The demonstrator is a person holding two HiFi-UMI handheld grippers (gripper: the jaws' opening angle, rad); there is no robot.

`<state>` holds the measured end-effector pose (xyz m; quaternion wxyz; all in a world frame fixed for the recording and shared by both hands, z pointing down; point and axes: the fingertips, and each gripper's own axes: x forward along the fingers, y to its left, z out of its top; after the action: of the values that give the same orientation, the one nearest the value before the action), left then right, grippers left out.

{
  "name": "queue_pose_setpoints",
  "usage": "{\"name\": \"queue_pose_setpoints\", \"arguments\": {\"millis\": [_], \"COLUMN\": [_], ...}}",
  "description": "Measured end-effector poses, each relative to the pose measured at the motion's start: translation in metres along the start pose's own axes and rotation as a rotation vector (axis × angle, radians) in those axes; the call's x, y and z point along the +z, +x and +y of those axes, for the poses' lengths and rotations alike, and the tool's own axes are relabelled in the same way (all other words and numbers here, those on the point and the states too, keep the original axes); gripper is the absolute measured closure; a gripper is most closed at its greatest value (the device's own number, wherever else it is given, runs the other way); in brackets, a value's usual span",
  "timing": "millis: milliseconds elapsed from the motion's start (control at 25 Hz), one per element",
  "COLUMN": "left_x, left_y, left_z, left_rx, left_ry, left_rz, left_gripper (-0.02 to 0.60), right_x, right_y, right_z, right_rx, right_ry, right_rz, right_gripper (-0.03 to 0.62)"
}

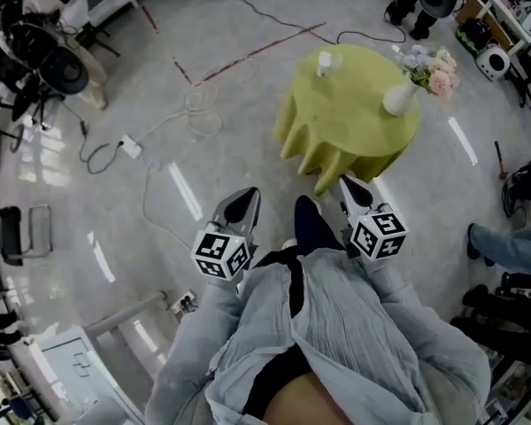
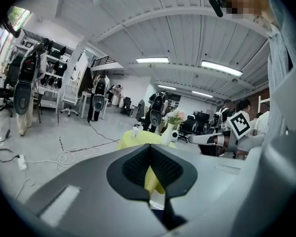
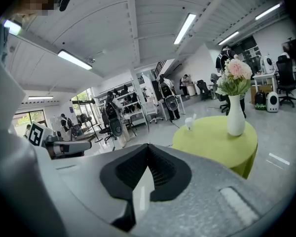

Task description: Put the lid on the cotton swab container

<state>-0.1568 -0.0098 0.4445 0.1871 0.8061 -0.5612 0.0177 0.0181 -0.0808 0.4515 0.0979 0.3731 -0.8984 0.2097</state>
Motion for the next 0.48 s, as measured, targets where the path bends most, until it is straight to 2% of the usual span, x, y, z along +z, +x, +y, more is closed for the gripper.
{"name": "queue_pose_setpoints", "arguments": {"millis": [240, 480], "left_x": [-0.008, 0.009], "left_y": [0.002, 0.022], "left_z": [0.016, 0.035], "left_rx": [0.028, 0.019], "left_ry": [-0.023, -0.004], "left_rz": [0.011, 0.004], "left_gripper": [0.568, 0.568], "right_x": [-0.004, 0.01], "right_y": [0.022, 0.049], "right_z": [0.003, -0.004], "right_rx": [0.03, 0.028], "right_ry": [-0.003, -0.009], "right_rz": [0.028, 0.021], "right_gripper": [0.592, 0.592]}}
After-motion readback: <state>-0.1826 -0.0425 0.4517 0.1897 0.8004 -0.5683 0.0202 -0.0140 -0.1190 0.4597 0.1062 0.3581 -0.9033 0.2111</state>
